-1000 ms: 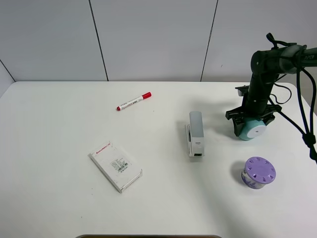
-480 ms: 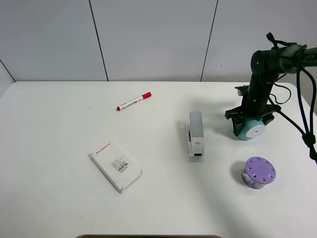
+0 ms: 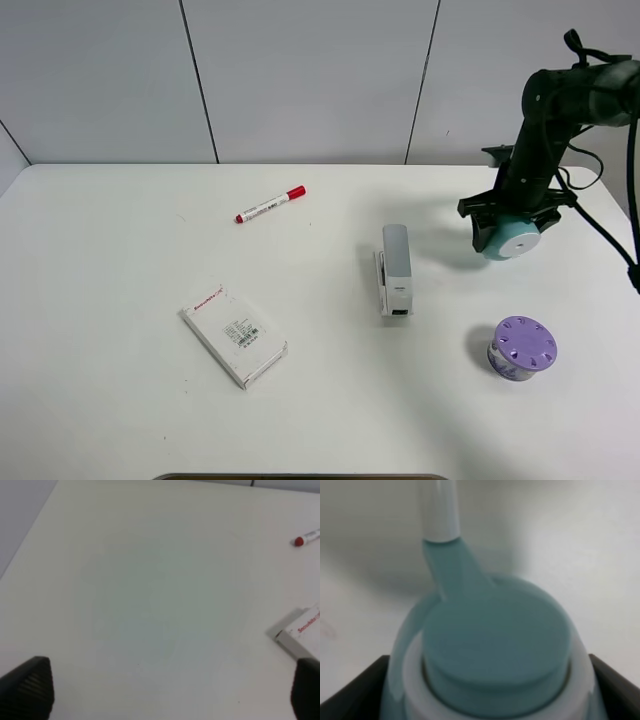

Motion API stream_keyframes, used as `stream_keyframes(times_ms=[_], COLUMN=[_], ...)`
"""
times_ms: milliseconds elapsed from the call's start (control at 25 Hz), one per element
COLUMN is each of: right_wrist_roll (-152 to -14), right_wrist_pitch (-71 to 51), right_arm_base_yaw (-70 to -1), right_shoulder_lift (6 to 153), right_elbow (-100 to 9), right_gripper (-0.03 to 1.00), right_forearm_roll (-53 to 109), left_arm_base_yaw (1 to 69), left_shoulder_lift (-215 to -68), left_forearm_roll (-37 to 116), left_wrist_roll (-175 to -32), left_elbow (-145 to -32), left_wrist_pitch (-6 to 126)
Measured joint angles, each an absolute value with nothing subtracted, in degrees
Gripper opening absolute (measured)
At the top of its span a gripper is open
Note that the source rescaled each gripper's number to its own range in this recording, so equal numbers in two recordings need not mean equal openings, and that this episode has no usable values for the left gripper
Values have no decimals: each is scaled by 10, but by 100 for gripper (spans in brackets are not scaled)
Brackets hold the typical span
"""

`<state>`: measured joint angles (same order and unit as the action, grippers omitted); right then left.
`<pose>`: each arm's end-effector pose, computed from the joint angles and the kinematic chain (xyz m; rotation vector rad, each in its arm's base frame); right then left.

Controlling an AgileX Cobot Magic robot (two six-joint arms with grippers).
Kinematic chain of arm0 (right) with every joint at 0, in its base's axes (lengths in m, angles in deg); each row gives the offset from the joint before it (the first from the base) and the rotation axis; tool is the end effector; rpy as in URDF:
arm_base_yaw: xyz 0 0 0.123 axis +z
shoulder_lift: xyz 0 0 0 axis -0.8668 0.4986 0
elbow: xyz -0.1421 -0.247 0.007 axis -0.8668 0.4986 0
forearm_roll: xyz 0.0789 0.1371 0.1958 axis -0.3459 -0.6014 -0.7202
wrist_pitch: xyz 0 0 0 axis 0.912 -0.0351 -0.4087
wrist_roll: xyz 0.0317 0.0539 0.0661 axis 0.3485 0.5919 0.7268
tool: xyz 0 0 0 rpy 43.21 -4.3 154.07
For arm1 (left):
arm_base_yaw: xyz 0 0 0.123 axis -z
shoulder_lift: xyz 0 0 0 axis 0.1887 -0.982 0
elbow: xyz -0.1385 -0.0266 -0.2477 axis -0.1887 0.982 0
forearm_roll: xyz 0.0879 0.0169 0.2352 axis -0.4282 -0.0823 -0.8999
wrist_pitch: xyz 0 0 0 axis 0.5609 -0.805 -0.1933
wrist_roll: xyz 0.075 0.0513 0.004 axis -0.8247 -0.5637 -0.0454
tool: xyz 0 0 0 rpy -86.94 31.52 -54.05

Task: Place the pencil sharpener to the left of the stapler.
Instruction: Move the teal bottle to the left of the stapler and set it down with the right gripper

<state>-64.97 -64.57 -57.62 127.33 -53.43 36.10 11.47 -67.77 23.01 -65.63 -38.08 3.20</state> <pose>0.4072 0.0176 0.1567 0.2089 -3.1046 -0.0010 -0.0069 0.0047 0.2796 -0.0627 2.0260 0.0183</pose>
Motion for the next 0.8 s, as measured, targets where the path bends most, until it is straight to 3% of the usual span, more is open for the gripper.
stream_keyframes(times_ms=[560,800], right_wrist_roll=[-650,-650], right_wrist_pitch=[-665,-701], right_arm_base_yaw=[-576,-562], right_shoulder_lift=[1187,1186], right_elbow=[-534,-582], right_gripper=[0,0], right_forearm_roll=[320,311], left_arm_base_yaw=[115,115], left_shoulder_lift=[-678,-678], left_forearm_roll=[230,230], left_wrist_roll=[-656,-656], left_elbow=[-381,-381], left_wrist_pitch=[32,32])
